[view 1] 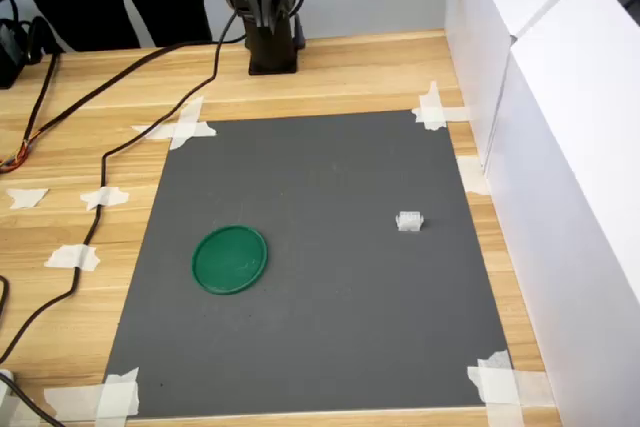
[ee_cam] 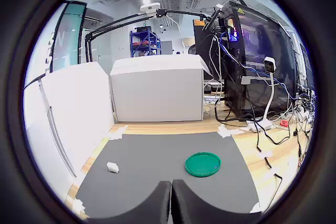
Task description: Grasp a white terminal and put it on the green lid.
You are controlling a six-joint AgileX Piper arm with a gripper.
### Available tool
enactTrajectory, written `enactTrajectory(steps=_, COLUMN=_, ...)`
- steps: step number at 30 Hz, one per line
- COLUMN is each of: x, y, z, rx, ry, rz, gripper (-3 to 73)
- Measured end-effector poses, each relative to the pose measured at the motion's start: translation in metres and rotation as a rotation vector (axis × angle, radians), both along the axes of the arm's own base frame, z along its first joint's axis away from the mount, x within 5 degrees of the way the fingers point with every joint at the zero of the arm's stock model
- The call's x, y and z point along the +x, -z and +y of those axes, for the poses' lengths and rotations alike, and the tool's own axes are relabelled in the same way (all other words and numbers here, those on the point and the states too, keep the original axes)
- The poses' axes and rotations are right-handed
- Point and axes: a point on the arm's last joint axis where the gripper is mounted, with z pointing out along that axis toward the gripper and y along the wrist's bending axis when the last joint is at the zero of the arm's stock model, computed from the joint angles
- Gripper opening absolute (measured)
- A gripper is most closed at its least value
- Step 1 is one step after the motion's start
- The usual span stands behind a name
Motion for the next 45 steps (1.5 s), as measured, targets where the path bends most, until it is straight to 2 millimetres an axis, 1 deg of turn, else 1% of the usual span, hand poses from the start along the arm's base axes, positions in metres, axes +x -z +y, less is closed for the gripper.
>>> enactTrajectory(steps=27, x=0.0, y=0.001, z=0.001, rx=0.001, ry=-0.008, rz=0.017, gripper=-1.6)
enactTrajectory(steps=33, x=0.009, y=0.004, z=-0.002, rx=-0.029, ry=-0.014, rz=0.144, gripper=-1.6)
enactTrajectory(steps=36, x=0.015, y=0.0, z=-0.004, rx=-0.073, ry=-0.031, rz=0.226, gripper=-1.6)
enactTrajectory(steps=40, x=0.028, y=-0.006, z=-0.006, rx=-0.125, ry=-0.064, rz=0.325, gripper=-1.6)
enactTrajectory(steps=45, x=0.044, y=-0.014, z=-0.009, rx=-0.108, ry=-0.084, rz=0.397, gripper=-1.6)
